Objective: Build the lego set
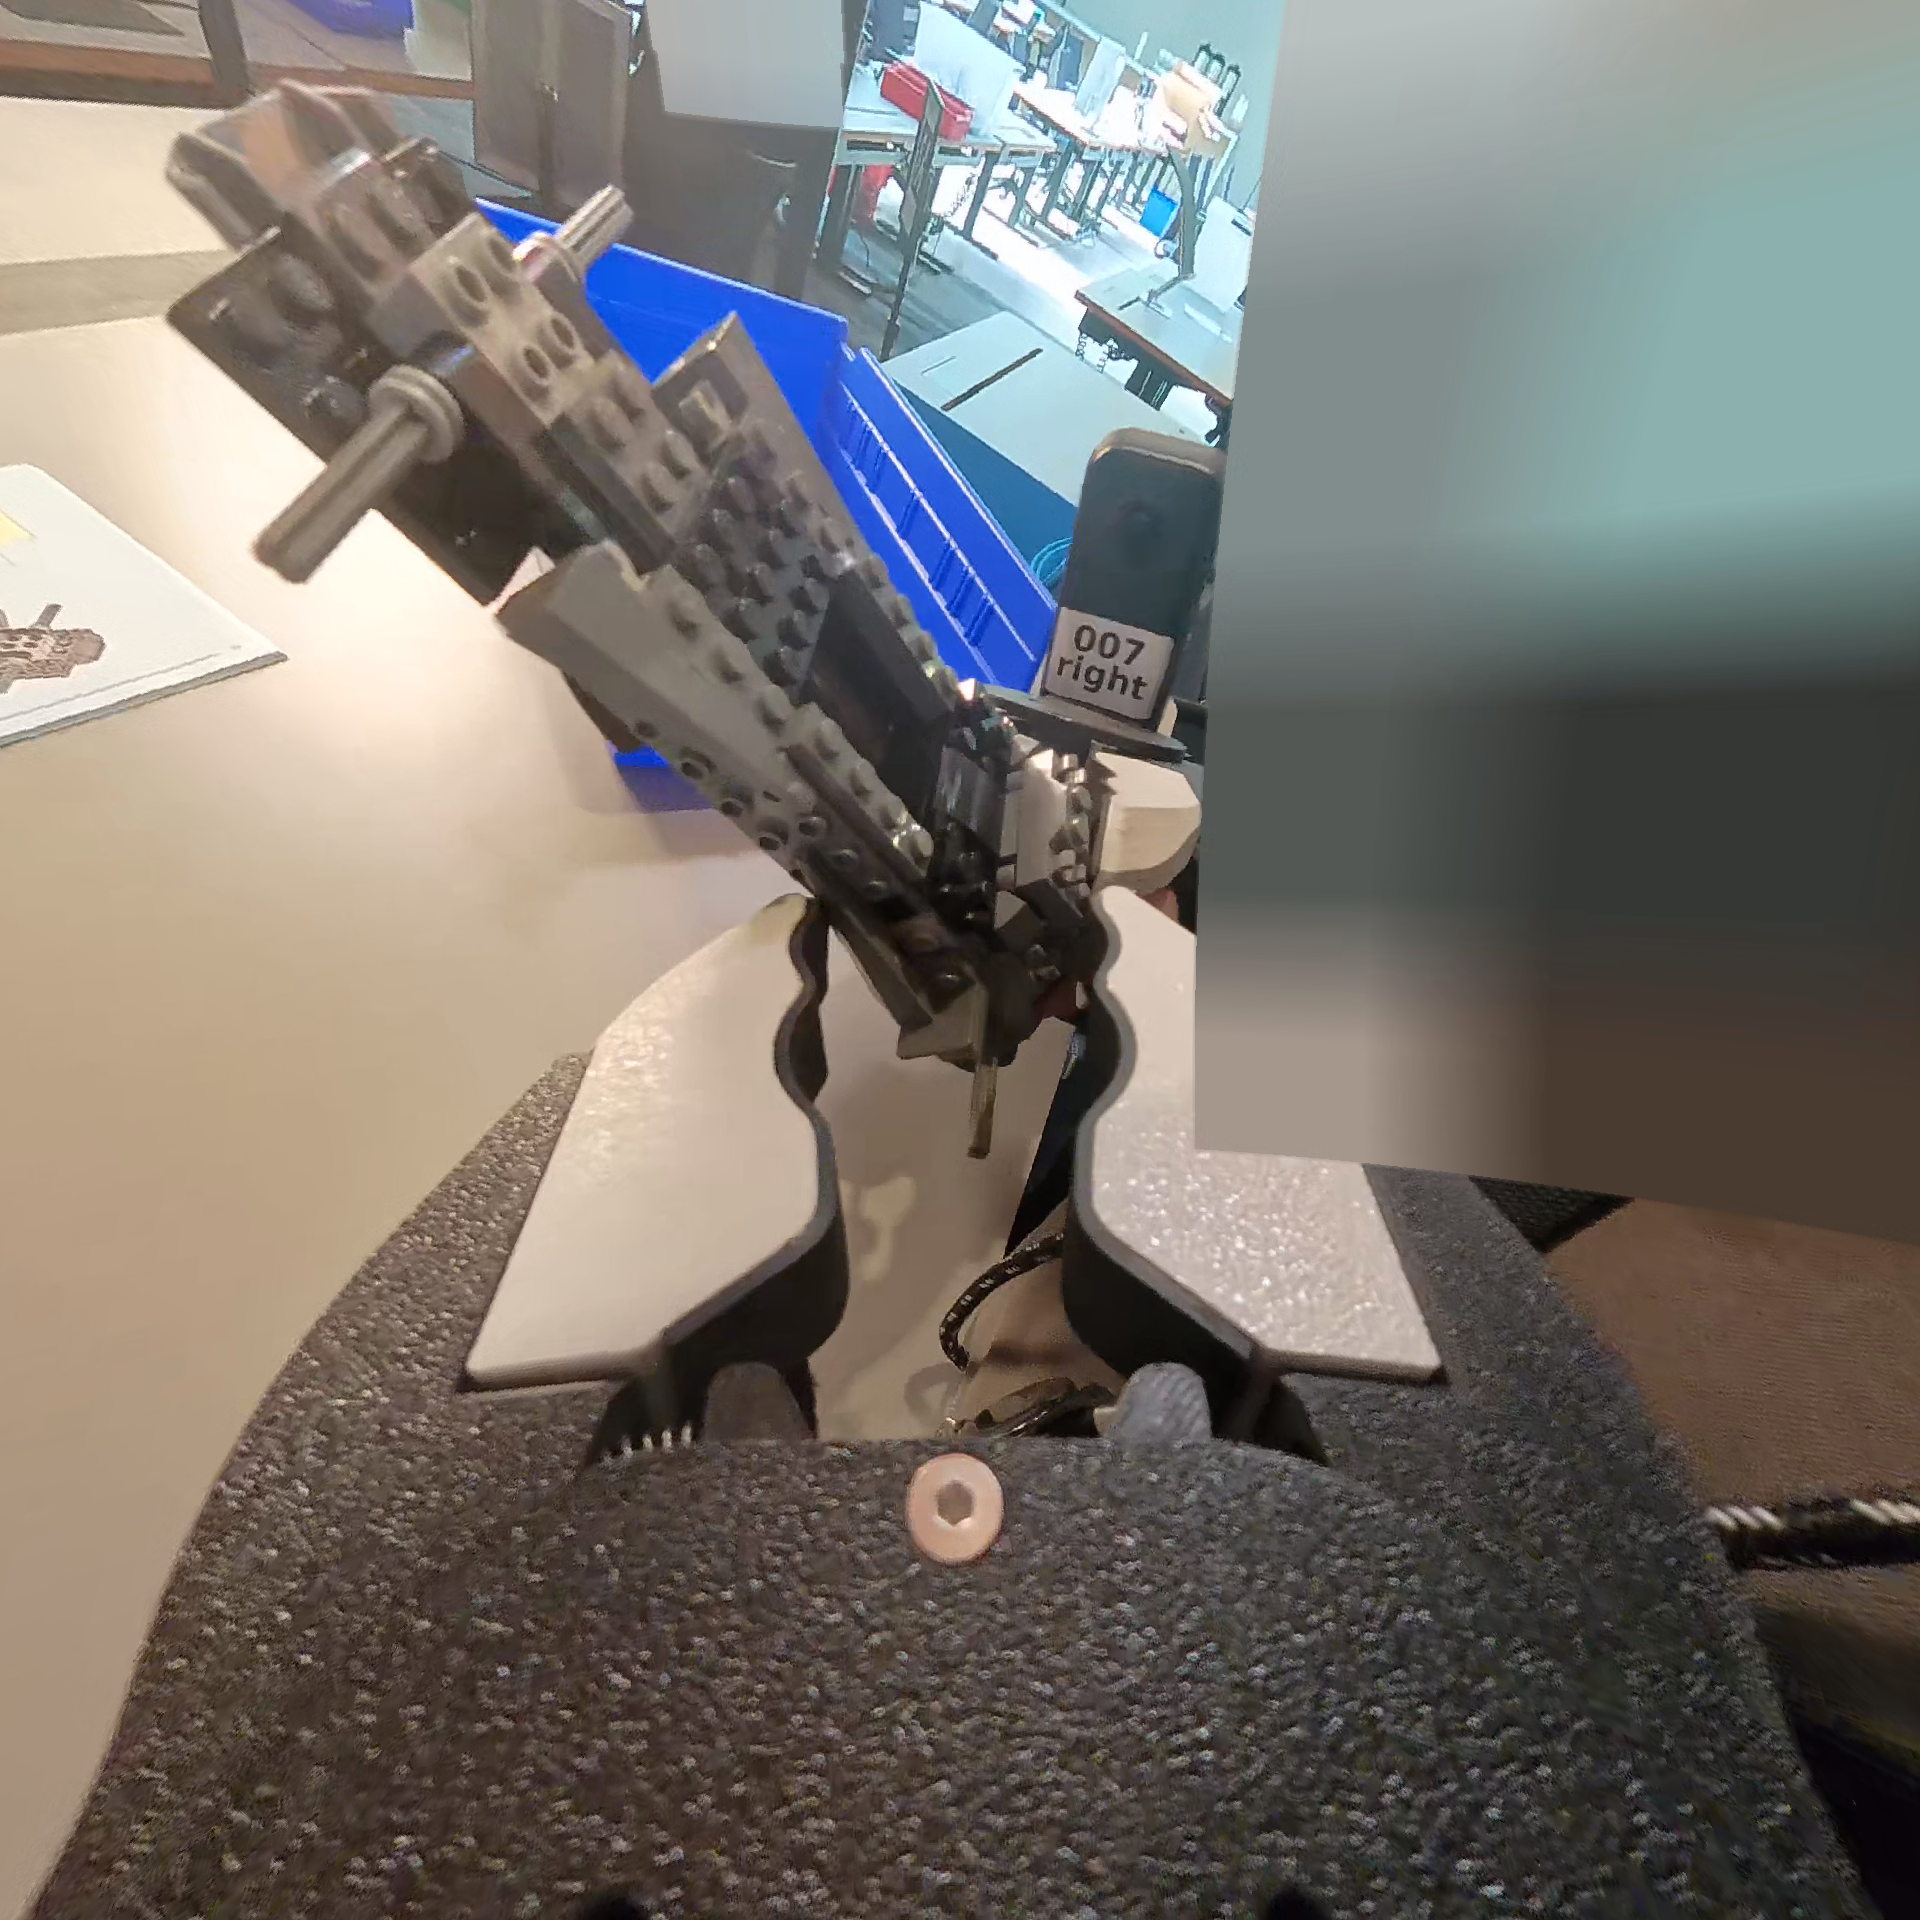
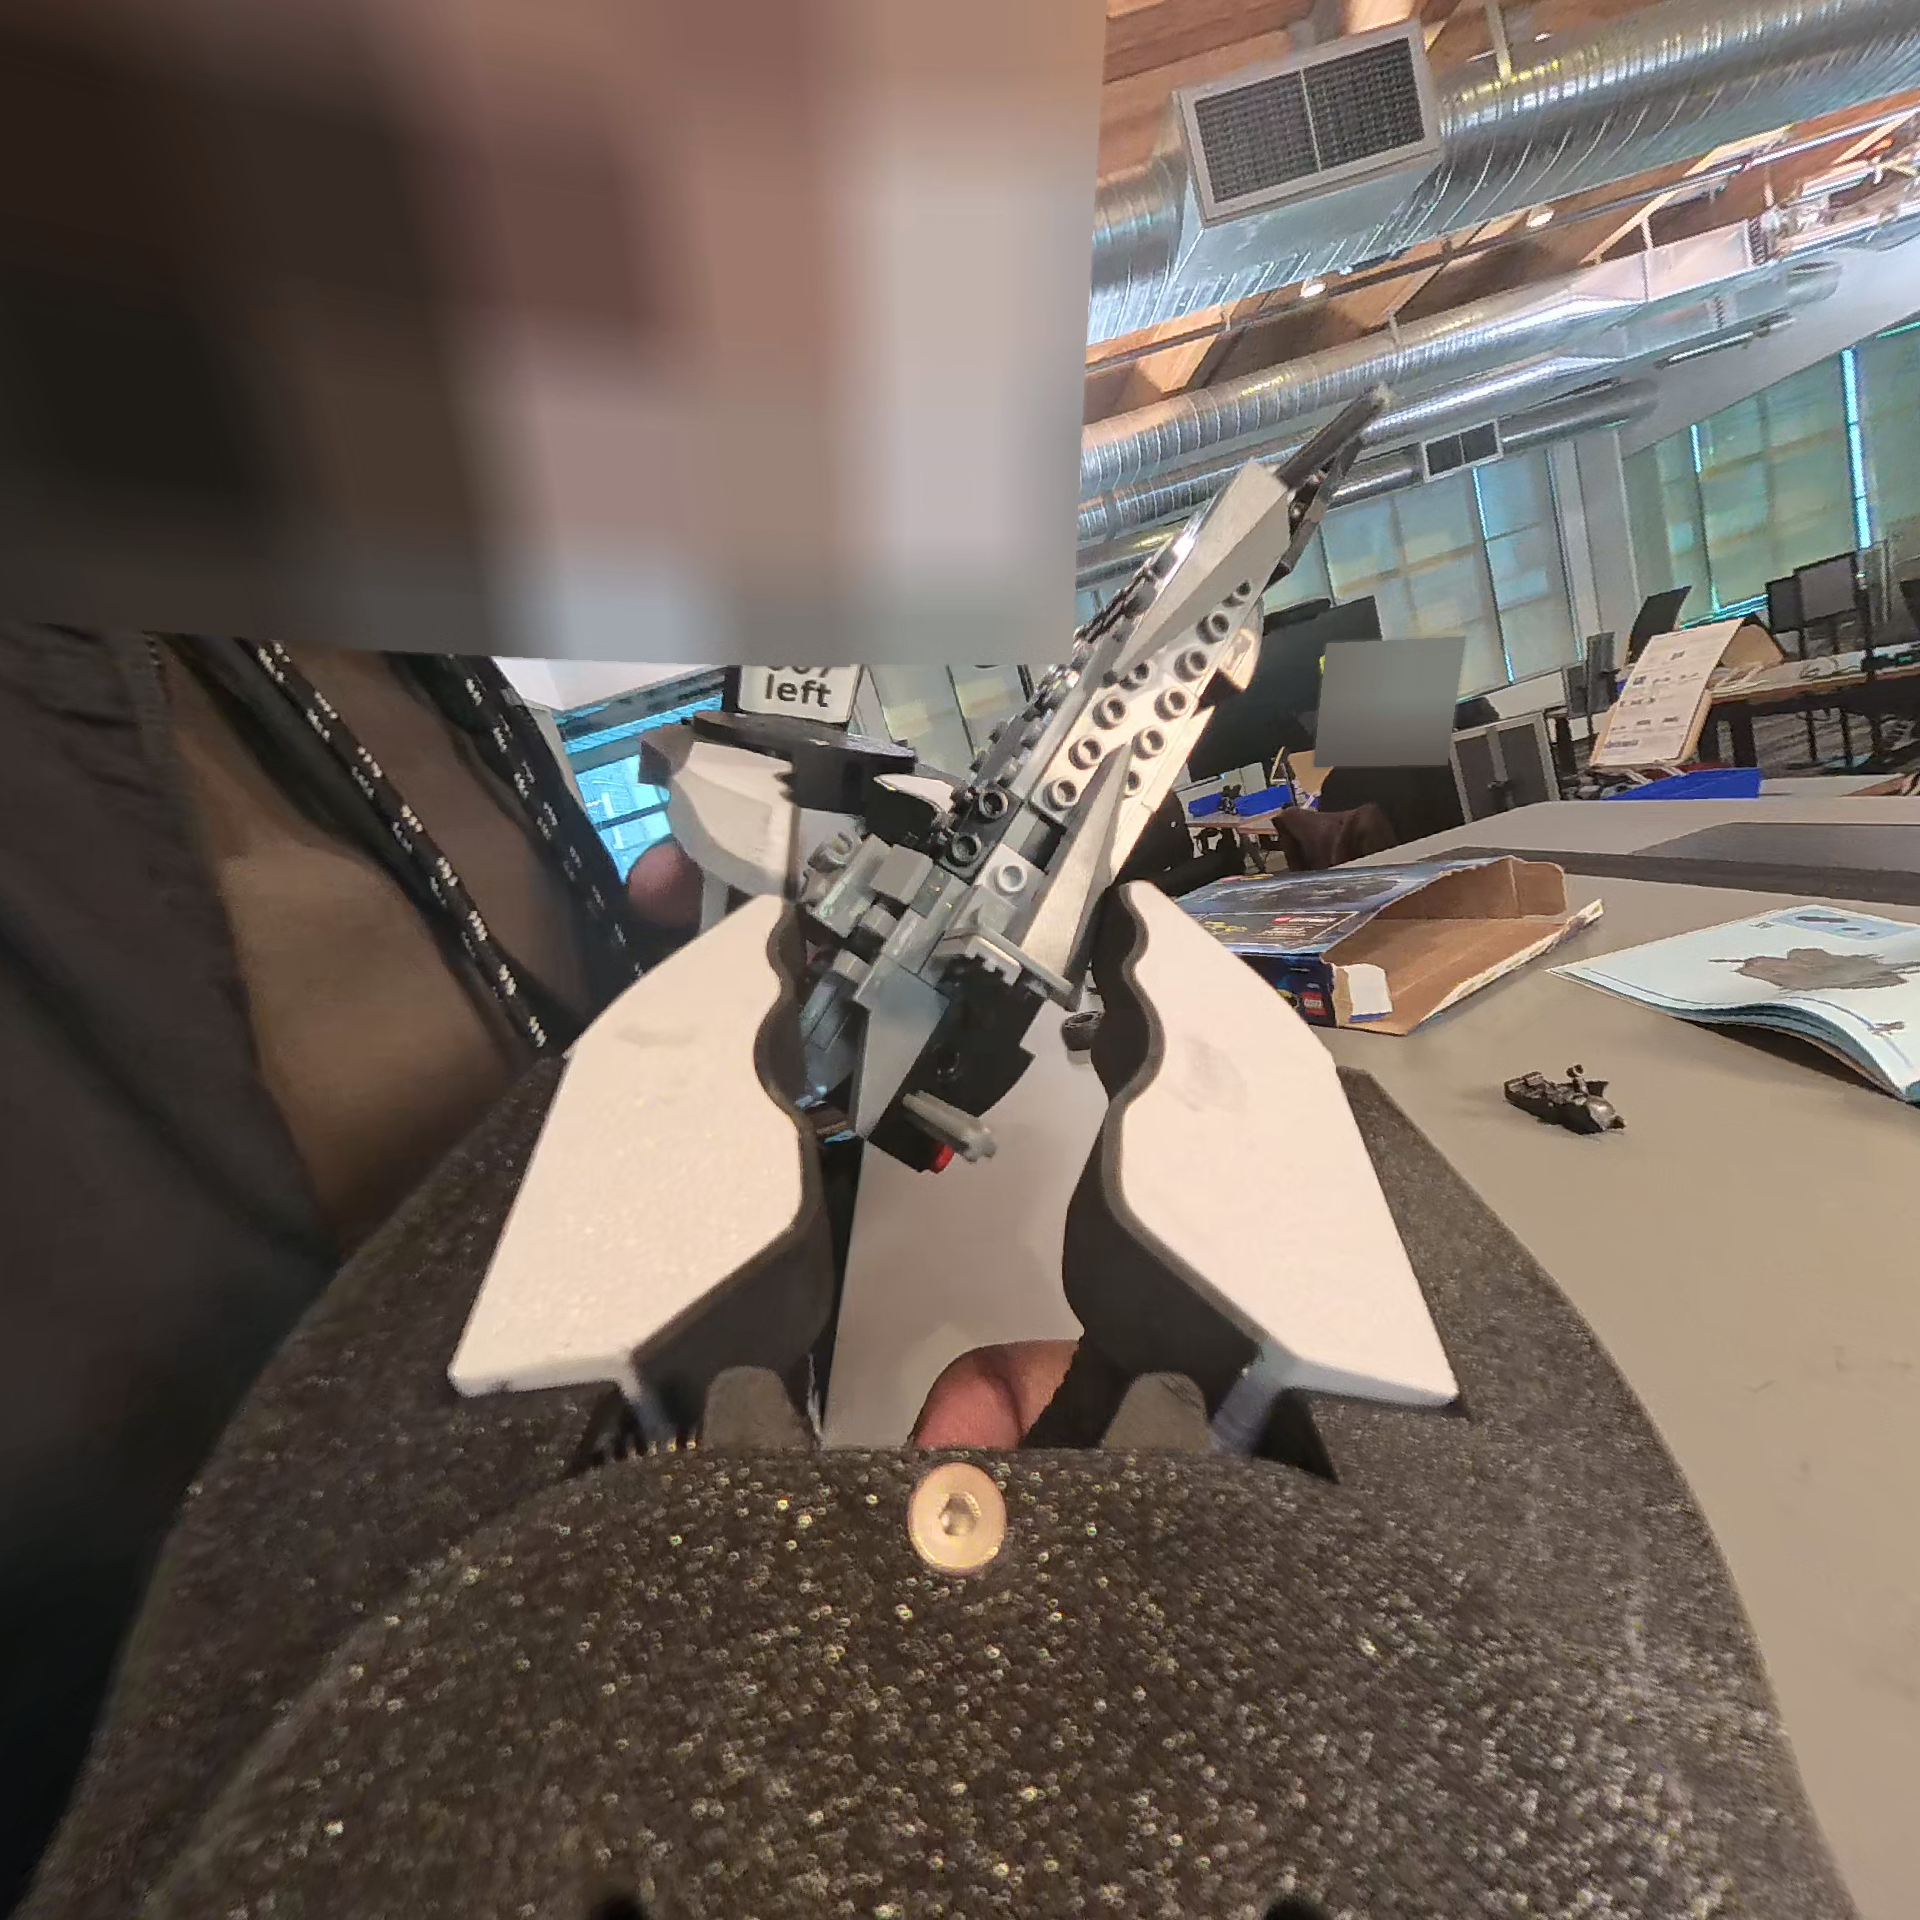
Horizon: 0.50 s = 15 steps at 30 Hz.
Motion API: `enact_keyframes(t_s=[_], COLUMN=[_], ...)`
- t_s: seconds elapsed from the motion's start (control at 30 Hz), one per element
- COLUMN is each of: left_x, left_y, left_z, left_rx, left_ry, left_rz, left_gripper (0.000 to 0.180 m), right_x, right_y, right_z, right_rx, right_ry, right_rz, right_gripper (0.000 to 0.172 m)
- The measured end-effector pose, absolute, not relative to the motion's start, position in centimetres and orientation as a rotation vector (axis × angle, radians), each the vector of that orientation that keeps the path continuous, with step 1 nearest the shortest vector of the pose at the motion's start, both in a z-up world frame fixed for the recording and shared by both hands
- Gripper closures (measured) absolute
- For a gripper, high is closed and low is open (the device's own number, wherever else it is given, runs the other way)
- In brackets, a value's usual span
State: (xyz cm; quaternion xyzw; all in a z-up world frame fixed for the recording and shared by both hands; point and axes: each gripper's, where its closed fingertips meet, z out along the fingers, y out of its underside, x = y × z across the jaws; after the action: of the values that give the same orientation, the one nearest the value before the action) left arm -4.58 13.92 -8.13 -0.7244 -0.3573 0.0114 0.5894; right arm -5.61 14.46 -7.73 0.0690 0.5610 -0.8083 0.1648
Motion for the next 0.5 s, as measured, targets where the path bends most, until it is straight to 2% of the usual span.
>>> enact_keyframes(t_s=[0.27,0.5], left_x=[-4.6,-4.9], left_y=[14.6,14.4], left_z=[-9.3,-9.0], left_rx=[-1.688,-1.548], left_ry=[-0.867,-0.919], left_rz=[-0.034,-0.168], left_gripper=[0.127,0.132], right_x=[-5.4,-5.8], right_y=[14.3,14.3], right_z=[-8.2,-8.2], right_rx=[0.165,0.189], right_ry=[1.608,1.575], right_rz=[-2.327,-2.356], right_gripper=[0.118,0.118])
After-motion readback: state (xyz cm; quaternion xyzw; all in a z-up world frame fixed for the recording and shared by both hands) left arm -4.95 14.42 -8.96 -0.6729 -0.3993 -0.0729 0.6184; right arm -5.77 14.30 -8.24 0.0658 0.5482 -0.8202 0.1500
